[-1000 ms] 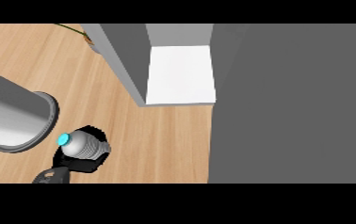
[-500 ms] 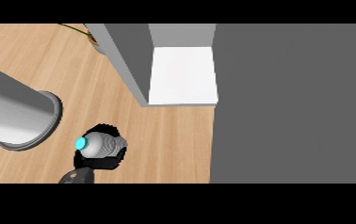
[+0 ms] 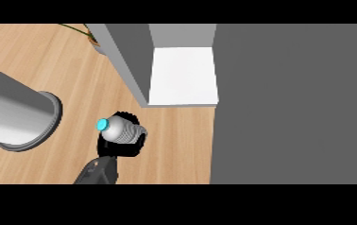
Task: Pick up the bottled water, place it into the cabinet and close the cabinet
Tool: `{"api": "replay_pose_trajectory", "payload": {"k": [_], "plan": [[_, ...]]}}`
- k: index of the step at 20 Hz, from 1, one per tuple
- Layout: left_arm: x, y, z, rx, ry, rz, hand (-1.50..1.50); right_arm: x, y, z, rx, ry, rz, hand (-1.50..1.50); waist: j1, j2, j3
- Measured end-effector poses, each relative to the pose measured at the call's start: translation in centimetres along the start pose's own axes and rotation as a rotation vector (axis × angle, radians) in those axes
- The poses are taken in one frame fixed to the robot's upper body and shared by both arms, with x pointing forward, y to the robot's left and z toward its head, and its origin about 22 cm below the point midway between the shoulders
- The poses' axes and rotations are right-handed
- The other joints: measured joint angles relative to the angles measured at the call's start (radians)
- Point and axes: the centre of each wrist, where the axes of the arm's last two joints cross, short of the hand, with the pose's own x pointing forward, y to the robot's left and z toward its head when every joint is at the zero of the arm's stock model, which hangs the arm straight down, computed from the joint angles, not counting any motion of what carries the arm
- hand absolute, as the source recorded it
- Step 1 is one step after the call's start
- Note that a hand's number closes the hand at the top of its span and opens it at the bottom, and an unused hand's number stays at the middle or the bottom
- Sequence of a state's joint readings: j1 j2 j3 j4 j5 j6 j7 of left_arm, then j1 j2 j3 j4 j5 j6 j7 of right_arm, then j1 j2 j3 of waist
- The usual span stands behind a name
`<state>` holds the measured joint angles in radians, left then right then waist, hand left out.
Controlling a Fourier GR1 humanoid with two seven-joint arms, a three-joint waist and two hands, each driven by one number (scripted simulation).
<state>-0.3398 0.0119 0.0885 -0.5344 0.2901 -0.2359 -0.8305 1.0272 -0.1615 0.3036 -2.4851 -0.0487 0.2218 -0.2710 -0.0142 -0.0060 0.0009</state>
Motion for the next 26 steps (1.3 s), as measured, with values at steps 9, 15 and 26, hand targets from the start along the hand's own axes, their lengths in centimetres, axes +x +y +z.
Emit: {"api": "replay_pose_trajectory", "payload": {"k": [9, 15, 26], "plan": [[3.0, -6.9, -4.6, -0.057, -0.020, -0.056, 1.50, 0.0, -0.1, 0.1, -0.009, -0.005, 0.003, -1.50, 0.001, -0.001, 0.000], [5.7, -12.5, -7.0, -0.089, -0.053, -0.132, 1.50, -0.3, -0.3, 0.0, -0.009, -0.016, 0.003, -1.50, -0.004, 0.001, -0.001], [9.3, -19.6, -12.4, -0.033, -0.031, -0.289, 1.50, -0.3, -1.6, -0.3, -0.004, -0.025, 0.044, -1.50, -0.025, 0.010, -0.001]]}}
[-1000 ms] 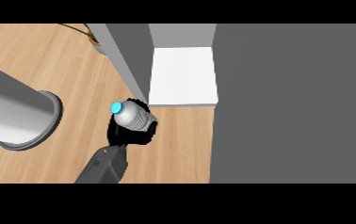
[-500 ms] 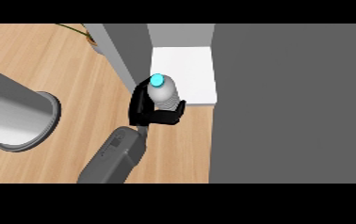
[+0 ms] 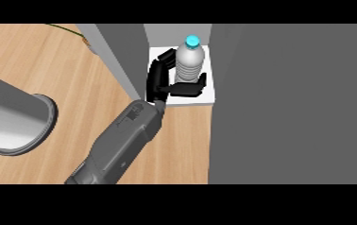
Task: Pick up the bottled water, place it into the cabinet and close the cabinet
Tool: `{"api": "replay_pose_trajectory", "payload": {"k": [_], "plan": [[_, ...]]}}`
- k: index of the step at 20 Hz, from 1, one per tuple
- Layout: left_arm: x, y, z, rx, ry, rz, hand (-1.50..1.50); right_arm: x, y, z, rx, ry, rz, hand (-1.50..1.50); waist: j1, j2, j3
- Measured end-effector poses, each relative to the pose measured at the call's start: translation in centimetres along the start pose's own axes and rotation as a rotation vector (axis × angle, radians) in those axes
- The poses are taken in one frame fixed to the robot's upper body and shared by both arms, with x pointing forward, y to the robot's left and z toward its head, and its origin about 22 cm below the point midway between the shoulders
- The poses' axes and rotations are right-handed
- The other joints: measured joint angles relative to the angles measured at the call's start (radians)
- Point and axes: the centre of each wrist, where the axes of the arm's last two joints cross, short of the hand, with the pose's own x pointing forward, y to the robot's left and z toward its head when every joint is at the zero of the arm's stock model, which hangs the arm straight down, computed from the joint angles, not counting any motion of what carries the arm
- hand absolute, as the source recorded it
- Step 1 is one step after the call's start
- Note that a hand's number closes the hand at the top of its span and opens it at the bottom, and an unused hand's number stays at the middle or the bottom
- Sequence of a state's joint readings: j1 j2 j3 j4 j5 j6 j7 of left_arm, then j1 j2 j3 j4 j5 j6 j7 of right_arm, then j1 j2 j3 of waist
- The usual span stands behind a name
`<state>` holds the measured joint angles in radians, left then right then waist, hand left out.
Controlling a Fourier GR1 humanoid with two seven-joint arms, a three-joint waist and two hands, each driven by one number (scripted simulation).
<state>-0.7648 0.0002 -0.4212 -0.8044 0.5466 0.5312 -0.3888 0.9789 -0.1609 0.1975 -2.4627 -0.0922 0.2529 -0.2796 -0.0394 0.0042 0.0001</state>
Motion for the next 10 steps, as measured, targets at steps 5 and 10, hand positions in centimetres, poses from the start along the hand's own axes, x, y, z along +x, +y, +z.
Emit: {"api": "replay_pose_trajectory", "payload": {"k": [5, 10], "plan": [[0.1, 0.1, -2.1, 0.051, 0.032, -0.044, 1.50, 0.1, -0.4, -0.2, 0.006, -0.013, 0.005, -1.50, -0.013, 0.005, 0.000], [-0.2, 0.6, -3.6, 0.069, 0.031, -0.185, 1.50, 0.1, -0.7, -0.4, 0.018, -0.016, 0.010, -1.50, -0.022, 0.011, 0.000]]}}
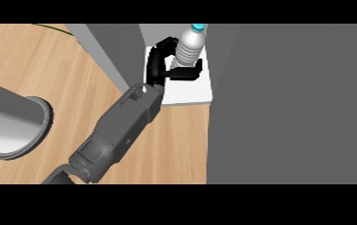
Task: Pick up the bottled water, place it into the cabinet and close the cabinet
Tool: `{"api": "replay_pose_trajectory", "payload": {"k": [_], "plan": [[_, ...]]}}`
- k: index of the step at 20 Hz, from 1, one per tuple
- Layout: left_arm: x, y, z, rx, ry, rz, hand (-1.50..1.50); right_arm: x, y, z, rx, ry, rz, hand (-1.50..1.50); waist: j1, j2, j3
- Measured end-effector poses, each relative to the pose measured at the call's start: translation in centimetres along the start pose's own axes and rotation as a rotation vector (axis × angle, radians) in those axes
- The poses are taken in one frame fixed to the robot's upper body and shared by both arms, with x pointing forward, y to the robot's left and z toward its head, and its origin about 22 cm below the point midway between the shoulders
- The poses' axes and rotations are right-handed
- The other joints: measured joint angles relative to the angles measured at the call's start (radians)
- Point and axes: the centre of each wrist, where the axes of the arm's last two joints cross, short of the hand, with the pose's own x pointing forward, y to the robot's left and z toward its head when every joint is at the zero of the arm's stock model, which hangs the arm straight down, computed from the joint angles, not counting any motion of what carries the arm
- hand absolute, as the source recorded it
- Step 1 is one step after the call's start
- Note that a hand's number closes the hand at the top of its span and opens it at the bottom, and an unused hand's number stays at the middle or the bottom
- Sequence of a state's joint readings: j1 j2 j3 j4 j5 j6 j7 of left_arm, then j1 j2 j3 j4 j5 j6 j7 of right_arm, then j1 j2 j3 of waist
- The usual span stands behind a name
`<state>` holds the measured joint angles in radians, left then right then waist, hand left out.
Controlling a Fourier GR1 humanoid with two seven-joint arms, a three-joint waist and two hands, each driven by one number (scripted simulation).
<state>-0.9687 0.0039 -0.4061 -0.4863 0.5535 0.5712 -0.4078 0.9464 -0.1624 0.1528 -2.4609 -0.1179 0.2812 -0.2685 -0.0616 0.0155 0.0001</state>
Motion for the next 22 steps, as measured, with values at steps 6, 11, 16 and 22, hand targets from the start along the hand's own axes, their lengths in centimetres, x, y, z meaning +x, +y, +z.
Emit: {"api": "replay_pose_trajectory", "payload": {"k": [6, 11, 16, 22], "plan": [[-0.8, 1.5, -1.4, 0.098, 0.049, -0.104, 1.50, -0.2, 0.0, -0.1, 0.004, -0.017, -0.015, -1.50, -0.009, 0.006, 0.000], [-1.5, 2.7, -1.7, 0.178, 0.061, -0.093, 1.50, -0.3, 0.0, 0.0, 0.009, -0.021, -0.024, -1.50, -0.018, 0.011, -0.001], [-1.3, 3.3, -2.4, 0.206, 0.026, -0.180, -1.50, -0.4, -0.2, 0.1, 0.022, -0.024, -0.028, -1.50, -0.031, 0.016, -0.001], [-0.2, 4.1, -3.5, 0.245, -0.033, -0.282, -1.50, -0.5, -0.3, 0.3, 0.041, -0.030, -0.038, -1.50, -0.045, 0.020, -0.001]]}}
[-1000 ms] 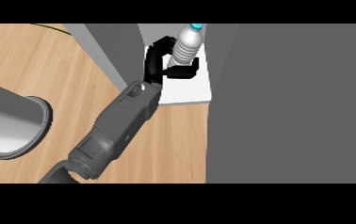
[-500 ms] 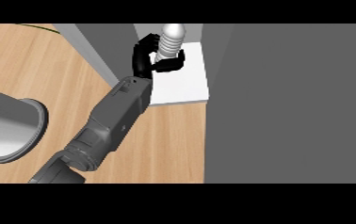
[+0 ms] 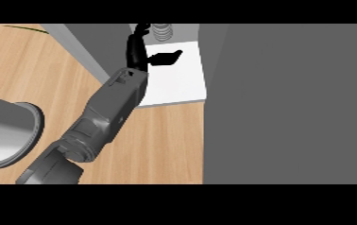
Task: Pick up the bottled water, place it into the cabinet and close the cabinet
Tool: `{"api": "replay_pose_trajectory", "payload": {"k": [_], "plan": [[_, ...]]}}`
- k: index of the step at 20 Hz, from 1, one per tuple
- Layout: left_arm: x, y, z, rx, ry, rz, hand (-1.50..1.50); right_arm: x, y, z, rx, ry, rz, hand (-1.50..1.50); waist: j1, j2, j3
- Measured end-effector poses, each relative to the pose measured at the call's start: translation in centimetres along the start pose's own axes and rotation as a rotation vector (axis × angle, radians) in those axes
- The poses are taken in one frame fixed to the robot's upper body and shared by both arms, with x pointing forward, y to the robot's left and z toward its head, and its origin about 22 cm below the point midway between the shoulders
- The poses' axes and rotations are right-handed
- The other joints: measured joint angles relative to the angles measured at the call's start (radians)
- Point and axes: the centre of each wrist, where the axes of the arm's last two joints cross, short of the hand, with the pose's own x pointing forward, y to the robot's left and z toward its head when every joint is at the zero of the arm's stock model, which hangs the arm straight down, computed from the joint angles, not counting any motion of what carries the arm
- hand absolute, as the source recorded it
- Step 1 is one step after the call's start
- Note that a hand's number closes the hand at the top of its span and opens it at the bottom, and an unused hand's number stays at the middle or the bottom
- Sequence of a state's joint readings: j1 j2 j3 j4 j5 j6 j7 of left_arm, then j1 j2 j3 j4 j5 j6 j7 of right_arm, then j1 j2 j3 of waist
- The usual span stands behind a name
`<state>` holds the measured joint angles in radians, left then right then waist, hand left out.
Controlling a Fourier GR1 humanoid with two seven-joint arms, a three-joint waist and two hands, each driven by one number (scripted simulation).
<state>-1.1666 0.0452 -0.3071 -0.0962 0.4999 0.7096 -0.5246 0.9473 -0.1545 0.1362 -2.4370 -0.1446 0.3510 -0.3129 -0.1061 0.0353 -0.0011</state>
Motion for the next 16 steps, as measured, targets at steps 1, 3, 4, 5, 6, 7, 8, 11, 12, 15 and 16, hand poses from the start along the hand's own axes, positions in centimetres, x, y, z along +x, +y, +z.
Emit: {"api": "replay_pose_trajectory", "payload": {"k": [1, 3, 4, 5, 6, 7, 8, 11, 12, 15, 16], "plan": [[0.0, 0.0, 0.0, 0.003, -0.004, -0.005, -1.50, 0.0, 0.1, 0.1, 0.003, 0.000, -0.006, -1.50, -0.001, -0.001, 0.000], [0.5, 0.0, -0.4, 0.008, -0.008, -0.002, -1.50, -0.1, 0.1, 0.1, 0.010, -0.003, -0.013, -1.50, -0.003, 0.002, 0.000], [0.4, 0.1, -0.4, 0.002, -0.008, 0.009, -1.50, 0.0, 0.1, 0.1, 0.016, 0.001, -0.011, -1.50, -0.002, 0.002, 0.000], [0.6, 0.0, -0.4, -0.014, -0.015, 0.018, -1.50, -0.1, 0.1, 0.1, 0.021, 0.002, -0.017, -1.50, -0.001, 0.002, 0.000], [0.7, -0.1, -0.4, -0.029, -0.028, 0.028, -1.50, -0.1, 0.2, 0.1, 0.020, 0.002, -0.021, -1.50, -0.001, 0.003, -0.001], [1.3, -0.2, -0.7, -0.040, -0.039, 0.053, -1.50, -0.1, 0.2, 0.2, 0.020, 0.003, -0.021, -1.50, -0.001, 0.002, -0.001], [1.4, -0.2, -0.6, -0.058, -0.053, 0.080, -1.50, -0.1, 0.1, 0.2, 0.016, 0.009, -0.018, -1.50, 0.004, 0.001, -0.001], [2.1, -0.5, -0.8, -0.091, -0.094, 0.178, -1.50, -0.1, 0.2, 0.3, 0.020, 0.010, -0.025, -1.50, 0.011, -0.002, -0.001], [2.5, -0.5, -0.9, -0.103, -0.109, 0.210, -1.50, -0.1, 0.1, 0.2, 0.020, 0.010, -0.024, -1.50, 0.017, -0.003, -0.001], [3.3, -1.1, -0.8, -0.142, -0.143, 0.289, -1.50, -0.1, 0.0, 0.3, 0.023, 0.014, -0.021, -1.50, 0.027, -0.008, -0.001], [3.5, -1.3, -0.7, -0.157, -0.151, 0.310, -1.50, 0.0, 0.0, 0.4, 0.024, 0.020, -0.026, -1.50, 0.030, -0.011, -0.001]]}}
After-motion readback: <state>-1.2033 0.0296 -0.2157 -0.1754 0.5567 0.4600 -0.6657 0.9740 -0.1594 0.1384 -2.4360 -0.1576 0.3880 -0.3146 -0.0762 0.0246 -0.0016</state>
